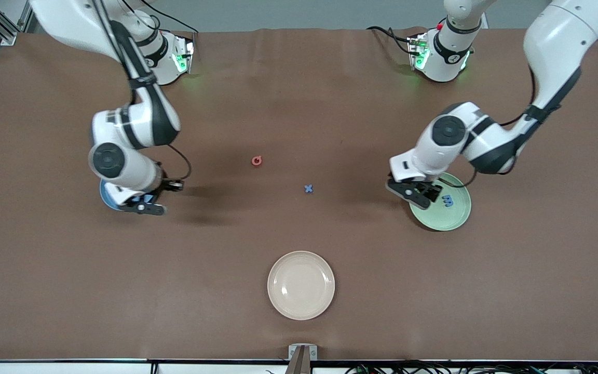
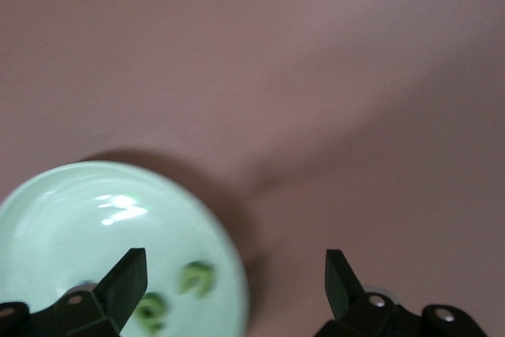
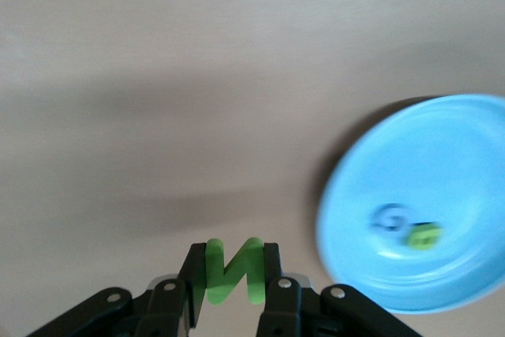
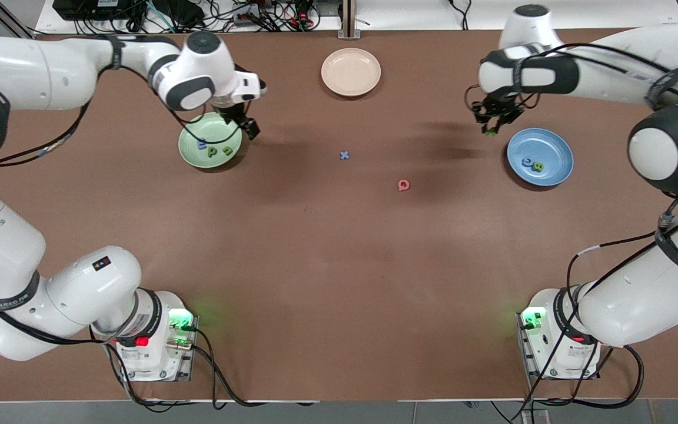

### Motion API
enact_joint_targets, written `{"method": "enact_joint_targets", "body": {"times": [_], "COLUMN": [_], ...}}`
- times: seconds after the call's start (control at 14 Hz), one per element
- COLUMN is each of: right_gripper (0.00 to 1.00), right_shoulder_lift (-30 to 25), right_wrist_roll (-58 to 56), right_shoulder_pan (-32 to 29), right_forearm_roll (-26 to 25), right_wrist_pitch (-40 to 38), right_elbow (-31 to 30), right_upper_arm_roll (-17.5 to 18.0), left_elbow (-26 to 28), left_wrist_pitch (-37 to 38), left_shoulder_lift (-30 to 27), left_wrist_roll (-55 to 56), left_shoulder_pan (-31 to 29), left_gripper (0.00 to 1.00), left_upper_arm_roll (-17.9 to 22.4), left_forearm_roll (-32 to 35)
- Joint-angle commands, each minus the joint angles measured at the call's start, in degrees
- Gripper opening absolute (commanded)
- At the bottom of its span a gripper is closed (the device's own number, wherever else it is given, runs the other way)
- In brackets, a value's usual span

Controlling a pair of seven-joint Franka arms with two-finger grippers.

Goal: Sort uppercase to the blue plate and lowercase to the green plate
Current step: 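Release the E on the green plate while the right gripper drops the N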

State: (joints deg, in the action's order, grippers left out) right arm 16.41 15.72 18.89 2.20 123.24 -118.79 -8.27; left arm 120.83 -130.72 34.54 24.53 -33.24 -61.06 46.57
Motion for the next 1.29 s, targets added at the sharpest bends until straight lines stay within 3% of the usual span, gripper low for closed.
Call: {"method": "enact_joint_targets", "body": {"times": [0.0, 0.29, 0.5, 0.57, 0.64, 0.71, 1.0, 1.21], "right_gripper": [0.00, 0.01, 0.02, 0.08, 0.43, 0.96, 1.00, 1.00], "right_shoulder_lift": [-3.66, -3.58, -3.49, -3.49, -3.41, -3.49, -3.49, -3.67], "right_wrist_roll": [-7.96, -17.46, -17.92, -17.92, -18.18, -18.88, -19.50, -18.62], "right_shoulder_pan": [-5.78, -12.73, -13.44, -13.71, -13.80, -14.06, -15.11, -14.24], "right_forearm_roll": [-0.45, -0.45, -0.45, -0.45, -0.53, -0.54, -0.54, -0.19], "right_wrist_pitch": [-0.02, 0.59, 2.79, 2.88, 2.88, 2.97, 2.71, 2.18], "right_elbow": [-4.60, -5.93, -7.59, -7.60, -7.51, -7.51, -7.42, -7.60], "right_upper_arm_roll": [1.15, 1.24, 1.24, 1.24, 1.24, 1.24, 1.24, 1.51], "left_elbow": [-6.47, -16.40, -21.42, -22.65, -23.62, -23.89, -26.78, -31.43], "left_wrist_pitch": [5.02, 7.14, 6.45, 6.44, 6.44, 6.35, 5.56, 5.12], "left_shoulder_lift": [2.97, 6.50, 7.03, 7.73, 8.43, 8.96, 12.65, 14.67], "left_wrist_roll": [14.87, 33.89, 39.53, 40.50, 40.68, 40.77, 43.48, 44.20], "left_shoulder_pan": [8.77, 27.21, 39.01, 40.96, 42.11, 42.73, 45.89, 51.24], "left_gripper": [0.99, 0.99, 0.99, 0.99, 0.99, 0.99, 0.98, 0.95], "left_upper_arm_roll": [0.50, 10.14, 18.94, 20.18, 20.54, 20.54, 21.59, 25.89], "left_forearm_roll": [-0.68, -6.21, -10.77, -12.62, -13.77, -14.48, -14.58, -14.75]}}
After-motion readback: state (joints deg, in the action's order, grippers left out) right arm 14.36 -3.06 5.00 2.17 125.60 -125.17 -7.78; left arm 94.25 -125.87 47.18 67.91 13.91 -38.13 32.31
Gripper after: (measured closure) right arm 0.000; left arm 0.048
